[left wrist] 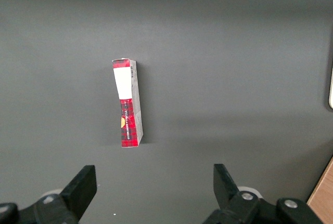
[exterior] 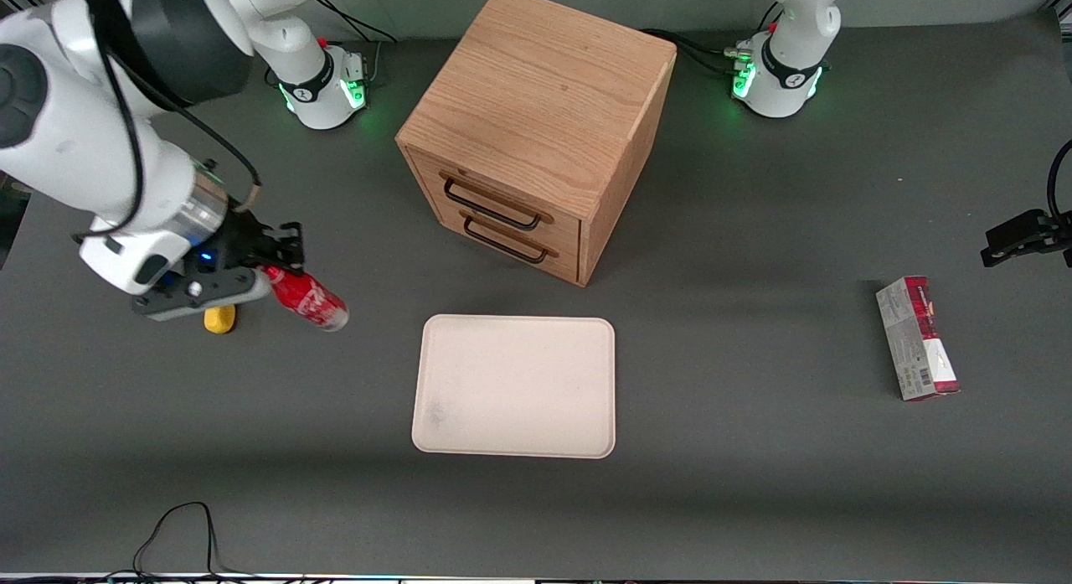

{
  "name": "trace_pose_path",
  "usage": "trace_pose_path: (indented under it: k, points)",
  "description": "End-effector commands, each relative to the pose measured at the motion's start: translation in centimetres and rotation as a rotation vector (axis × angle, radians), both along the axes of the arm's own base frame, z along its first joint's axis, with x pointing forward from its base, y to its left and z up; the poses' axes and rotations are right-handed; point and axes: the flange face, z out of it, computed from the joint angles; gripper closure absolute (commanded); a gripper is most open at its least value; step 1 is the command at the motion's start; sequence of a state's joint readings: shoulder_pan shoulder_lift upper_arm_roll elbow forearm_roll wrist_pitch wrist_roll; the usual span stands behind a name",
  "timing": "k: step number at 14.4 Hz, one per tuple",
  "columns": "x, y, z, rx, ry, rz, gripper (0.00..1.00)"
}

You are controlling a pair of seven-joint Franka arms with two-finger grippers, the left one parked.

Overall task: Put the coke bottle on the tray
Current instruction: 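Lift the bottle and carry it with the right gripper over the white tray, then lower the bottle upright onto the tray and open the right gripper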

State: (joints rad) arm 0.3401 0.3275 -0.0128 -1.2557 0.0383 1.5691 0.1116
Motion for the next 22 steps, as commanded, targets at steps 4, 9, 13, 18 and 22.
trace_pose_path:
  k: [4,9,13,18,22]
  points:
    - [5.7,5.8,-6.0,0.064,0.004,0.051,1.00]
    - [9.8,7.2,-17.2,0.062,-0.037,0.067,1.00]
    - [11.6,7.7,-23.4,0.048,-0.098,0.073,1.00]
    - [11.7,7.7,-24.4,0.051,-0.100,0.055,0.00]
    - [11.5,7.8,-24.6,0.060,-0.107,0.044,0.00]
